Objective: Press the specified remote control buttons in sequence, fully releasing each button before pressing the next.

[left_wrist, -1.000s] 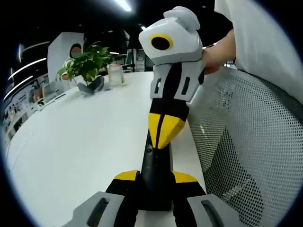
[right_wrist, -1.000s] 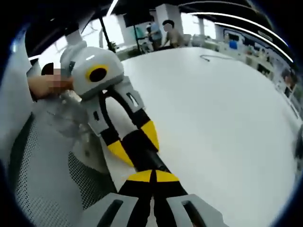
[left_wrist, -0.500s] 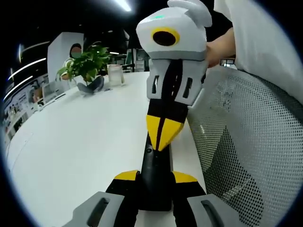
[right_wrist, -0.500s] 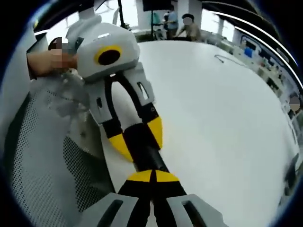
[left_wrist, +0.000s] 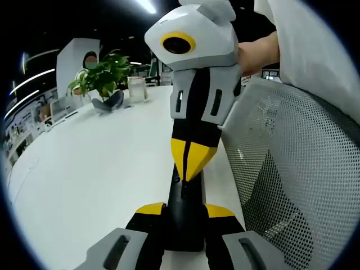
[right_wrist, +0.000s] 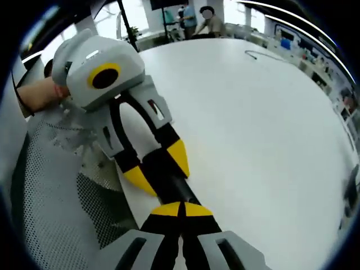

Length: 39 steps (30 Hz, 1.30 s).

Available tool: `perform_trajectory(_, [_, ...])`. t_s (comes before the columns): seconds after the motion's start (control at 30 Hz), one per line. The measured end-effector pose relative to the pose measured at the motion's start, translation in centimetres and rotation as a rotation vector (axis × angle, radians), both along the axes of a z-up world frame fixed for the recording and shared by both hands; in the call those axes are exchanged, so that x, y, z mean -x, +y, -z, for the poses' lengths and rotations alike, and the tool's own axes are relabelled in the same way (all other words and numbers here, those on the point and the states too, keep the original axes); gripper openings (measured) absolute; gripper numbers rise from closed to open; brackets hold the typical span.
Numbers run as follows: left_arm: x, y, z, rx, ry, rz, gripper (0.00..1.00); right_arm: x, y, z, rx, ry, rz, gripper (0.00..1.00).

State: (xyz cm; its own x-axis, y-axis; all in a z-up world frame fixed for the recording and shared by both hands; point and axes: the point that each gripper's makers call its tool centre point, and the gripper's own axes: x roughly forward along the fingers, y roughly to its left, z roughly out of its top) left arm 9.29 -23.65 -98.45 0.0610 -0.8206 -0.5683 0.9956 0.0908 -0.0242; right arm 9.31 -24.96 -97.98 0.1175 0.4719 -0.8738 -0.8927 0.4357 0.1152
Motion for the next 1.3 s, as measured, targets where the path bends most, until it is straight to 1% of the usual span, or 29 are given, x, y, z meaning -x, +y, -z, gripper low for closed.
perform_trajectory(0.07, [0.0,0.0,0.0,-0.001,-0.001,0.001,0.25,-0.1,-0.1,0.0,-0.007,-0.004,0.004,0.0])
perform_trajectory(0.13, [0.0,0.0,0.0,-0.001,-0.001,0.001,0.25,-0.1,-0.1,-0.1,-0.025,0.006,0.021,0.0])
perform_trajectory(0.23, [0.0,0.0,0.0,-0.002,-0.002,0.002,0.25,-0.1,-0.2,-0.1,-0.054,0.016,0.002,0.0])
perform_trajectory(0.33, [0.0,0.0,0.0,-0.001,-0.002,0.002,0.25,-0.1,-0.2,-0.2,-0.086,0.045,0.003,0.0])
perform_trajectory(0.4, [0.0,0.0,0.0,-0.002,-0.002,0.002,0.25,-0.1,-0.3,-0.2,-0.099,0.047,-0.01,0.0])
perform_trajectory(0.5, [0.1,0.0,0.0,-0.002,-0.002,0.002,0.25,-0.5,-0.4,-0.2,-0.11,0.044,0.018,0.0])
perform_trajectory(0.6, [0.1,0.0,0.0,-0.002,-0.003,0.003,0.25,-1.1,-0.7,-0.1,-0.092,0.033,0.025,0.0])
perform_trajectory(0.7, [0.1,0.0,0.0,-0.003,-0.003,0.003,0.25,-1.3,-0.4,-0.1,-0.095,0.044,0.018,0.0])
perform_trajectory(0.9, [0.1,0.0,0.0,-0.004,-0.004,0.004,0.25,-1.4,-0.3,-0.1,-0.084,0.106,-0.001,0.0])
perform_trajectory(1.1, [0.0,0.0,0.0,-0.005,-0.003,0.004,0.25,-1.3,0.0,0.1,-0.029,0.152,-0.076,0.0])
perform_trajectory(1.2, [0.0,0.0,0.0,-0.004,-0.003,0.004,0.25,-1.4,0.0,0.2,-0.003,0.195,-0.081,0.0])
perform_trajectory(1.27, [0.0,0.0,0.0,-0.004,-0.003,0.005,0.25,-1.5,0.0,0.2,0.012,0.222,-0.068,0.0])
perform_trajectory(1.3, [0.0,0.0,0.0,-0.005,-0.003,0.006,0.25,-1.5,0.1,0.3,0.017,0.228,-0.07,0.0])
